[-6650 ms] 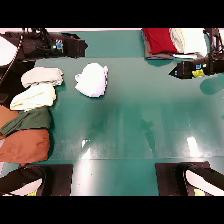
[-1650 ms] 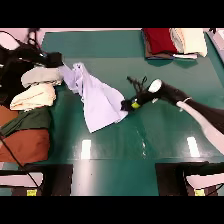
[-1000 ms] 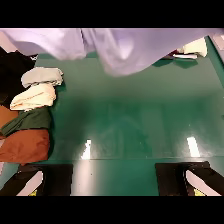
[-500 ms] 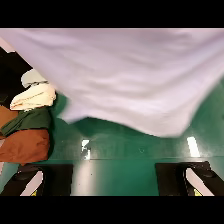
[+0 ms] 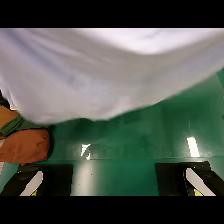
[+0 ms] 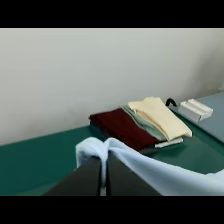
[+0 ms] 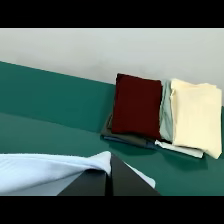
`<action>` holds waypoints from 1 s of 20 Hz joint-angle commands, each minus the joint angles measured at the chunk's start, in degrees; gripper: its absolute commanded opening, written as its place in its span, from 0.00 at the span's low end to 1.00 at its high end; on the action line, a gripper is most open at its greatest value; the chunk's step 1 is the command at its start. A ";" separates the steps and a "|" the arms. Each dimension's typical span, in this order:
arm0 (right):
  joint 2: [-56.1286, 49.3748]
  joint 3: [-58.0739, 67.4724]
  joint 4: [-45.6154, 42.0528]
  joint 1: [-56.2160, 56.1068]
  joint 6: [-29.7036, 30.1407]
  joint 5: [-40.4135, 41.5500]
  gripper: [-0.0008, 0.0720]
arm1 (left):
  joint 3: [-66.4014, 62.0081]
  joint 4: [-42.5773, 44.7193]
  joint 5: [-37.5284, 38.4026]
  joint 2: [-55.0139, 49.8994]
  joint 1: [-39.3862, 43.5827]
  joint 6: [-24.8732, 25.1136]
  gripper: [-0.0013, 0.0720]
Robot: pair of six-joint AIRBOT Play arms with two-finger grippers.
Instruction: Fold the shirts.
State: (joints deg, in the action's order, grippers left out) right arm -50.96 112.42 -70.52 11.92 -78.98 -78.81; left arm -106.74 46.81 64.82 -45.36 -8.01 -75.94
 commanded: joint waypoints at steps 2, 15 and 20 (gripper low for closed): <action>-10.36 0.02 1.81 -0.72 -1.99 -2.27 0.03 | 13.97 -0.50 -0.46 -6.71 0.00 -0.02 0.05; -46.23 0.02 1.42 -9.46 -5.11 -0.39 0.03 | 24.28 2.27 -4.57 -39.08 0.15 4.00 0.05; -42.10 0.04 1.46 -9.35 -4.39 1.09 0.03 | 24.06 5.33 -4.81 -36.06 0.15 1.81 0.05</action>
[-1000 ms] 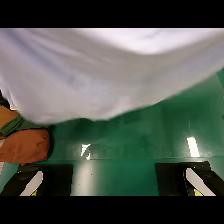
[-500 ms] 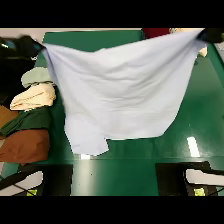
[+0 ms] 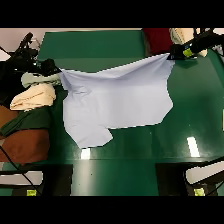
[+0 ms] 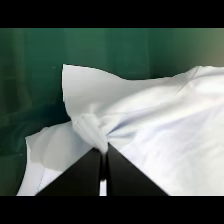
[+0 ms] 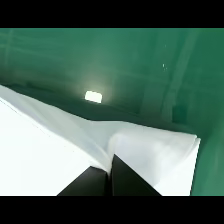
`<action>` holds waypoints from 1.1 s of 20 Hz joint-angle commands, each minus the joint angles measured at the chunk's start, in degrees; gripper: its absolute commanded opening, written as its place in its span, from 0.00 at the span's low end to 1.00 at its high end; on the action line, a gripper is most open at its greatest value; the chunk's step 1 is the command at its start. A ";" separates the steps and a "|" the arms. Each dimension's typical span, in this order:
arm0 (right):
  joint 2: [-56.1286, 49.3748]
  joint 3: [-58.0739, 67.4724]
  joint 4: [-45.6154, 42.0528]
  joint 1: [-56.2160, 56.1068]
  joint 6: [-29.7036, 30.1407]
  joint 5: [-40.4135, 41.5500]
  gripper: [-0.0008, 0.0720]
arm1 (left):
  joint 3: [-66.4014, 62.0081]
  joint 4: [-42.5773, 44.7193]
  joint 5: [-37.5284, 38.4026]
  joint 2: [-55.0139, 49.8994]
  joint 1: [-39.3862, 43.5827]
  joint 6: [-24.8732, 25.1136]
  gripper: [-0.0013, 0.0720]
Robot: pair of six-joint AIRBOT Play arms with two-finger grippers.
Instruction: Fold the shirts.
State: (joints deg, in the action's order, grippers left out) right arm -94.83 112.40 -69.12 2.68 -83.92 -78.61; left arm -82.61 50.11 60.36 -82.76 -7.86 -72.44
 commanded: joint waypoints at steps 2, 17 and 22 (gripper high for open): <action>7.80 0.07 0.07 -0.11 2.43 3.28 0.03 | -1.18 4.17 -2.73 7.96 0.00 -2.56 0.05; 52.76 0.07 1.07 20.61 4.04 8.13 0.03 | -26.84 4.79 -3.34 45.97 0.00 -4.17 0.05; 41.40 0.02 12.09 21.66 3.98 -2.32 0.03 | -24.30 1.22 1.86 34.53 0.02 -4.04 0.05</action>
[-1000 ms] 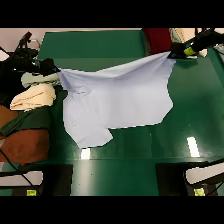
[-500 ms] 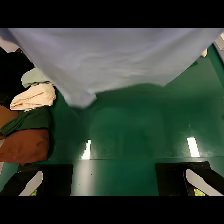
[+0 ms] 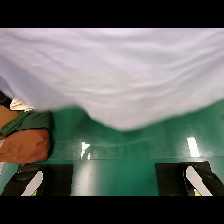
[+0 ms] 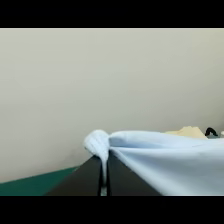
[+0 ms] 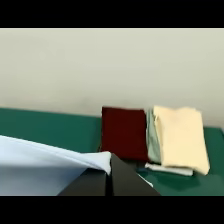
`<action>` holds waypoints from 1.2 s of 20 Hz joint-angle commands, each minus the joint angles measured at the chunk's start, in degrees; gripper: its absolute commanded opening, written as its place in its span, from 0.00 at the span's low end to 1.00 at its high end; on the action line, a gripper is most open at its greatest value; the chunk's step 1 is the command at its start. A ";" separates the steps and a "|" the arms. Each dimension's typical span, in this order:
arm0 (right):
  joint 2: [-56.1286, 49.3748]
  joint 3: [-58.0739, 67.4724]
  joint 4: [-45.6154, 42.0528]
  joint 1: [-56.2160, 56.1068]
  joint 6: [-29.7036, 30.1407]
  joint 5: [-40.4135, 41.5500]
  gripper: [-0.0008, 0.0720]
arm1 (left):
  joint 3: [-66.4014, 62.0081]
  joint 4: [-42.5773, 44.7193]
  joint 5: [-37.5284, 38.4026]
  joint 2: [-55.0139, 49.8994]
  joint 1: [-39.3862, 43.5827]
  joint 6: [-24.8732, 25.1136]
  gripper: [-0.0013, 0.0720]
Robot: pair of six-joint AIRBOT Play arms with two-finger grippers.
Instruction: Fold the shirts.
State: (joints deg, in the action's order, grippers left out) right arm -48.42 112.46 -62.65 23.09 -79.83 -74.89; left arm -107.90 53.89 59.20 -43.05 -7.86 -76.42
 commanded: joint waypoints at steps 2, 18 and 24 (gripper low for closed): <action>-12.76 -0.20 4.87 -1.33 -1.22 -8.74 0.03 | 3.63 -3.37 5.01 -12.59 0.02 -0.07 0.05; -49.11 -0.44 -6.82 -20.04 -5.09 -7.69 0.49 | 14.99 6.88 16.20 -44.61 -3.23 -3.26 0.81; -31.32 -21.16 3.15 -16.96 -1.18 -8.48 0.49 | 44.17 14.10 14.93 -24.61 -4.33 -3.26 0.68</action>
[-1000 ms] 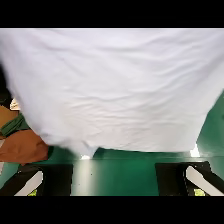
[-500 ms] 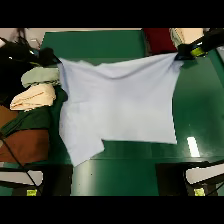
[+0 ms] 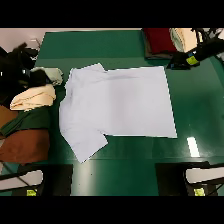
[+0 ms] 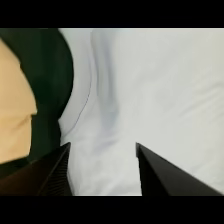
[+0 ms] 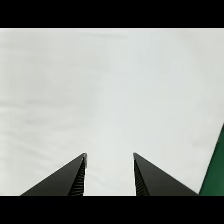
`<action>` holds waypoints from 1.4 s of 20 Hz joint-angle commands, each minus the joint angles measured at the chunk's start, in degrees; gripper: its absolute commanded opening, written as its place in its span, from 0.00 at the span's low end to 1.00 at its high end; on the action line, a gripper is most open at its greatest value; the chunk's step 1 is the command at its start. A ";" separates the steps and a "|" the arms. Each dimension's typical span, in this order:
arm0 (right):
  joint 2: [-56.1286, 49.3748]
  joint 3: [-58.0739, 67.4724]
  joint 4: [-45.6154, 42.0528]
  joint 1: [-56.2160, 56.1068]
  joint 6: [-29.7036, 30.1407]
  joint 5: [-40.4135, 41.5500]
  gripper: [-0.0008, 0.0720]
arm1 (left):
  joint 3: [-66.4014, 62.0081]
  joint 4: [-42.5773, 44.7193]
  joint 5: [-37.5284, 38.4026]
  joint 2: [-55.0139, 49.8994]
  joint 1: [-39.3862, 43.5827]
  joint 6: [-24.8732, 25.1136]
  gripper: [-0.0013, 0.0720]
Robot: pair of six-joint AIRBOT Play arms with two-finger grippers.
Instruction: Fold the shirts.
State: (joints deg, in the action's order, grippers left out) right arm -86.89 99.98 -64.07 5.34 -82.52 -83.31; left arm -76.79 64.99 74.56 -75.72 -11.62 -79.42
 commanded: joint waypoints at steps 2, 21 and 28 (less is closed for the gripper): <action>13.18 -15.43 4.48 -0.42 1.60 1.92 0.48 | 24.46 2.99 -1.11 13.11 -0.55 -0.26 0.71; 30.05 -32.37 0.87 4.90 1.62 1.07 0.48 | 39.39 -1.11 -12.55 18.60 7.17 -3.69 0.05; 33.22 -62.51 -5.88 29.14 3.52 0.33 0.69 | 32.48 -3.76 -11.17 21.90 7.17 -2.99 0.05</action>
State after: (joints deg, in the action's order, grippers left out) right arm -53.93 47.94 -68.88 25.76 -80.53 -82.52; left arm -42.61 62.96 63.29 -54.52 -4.47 -82.59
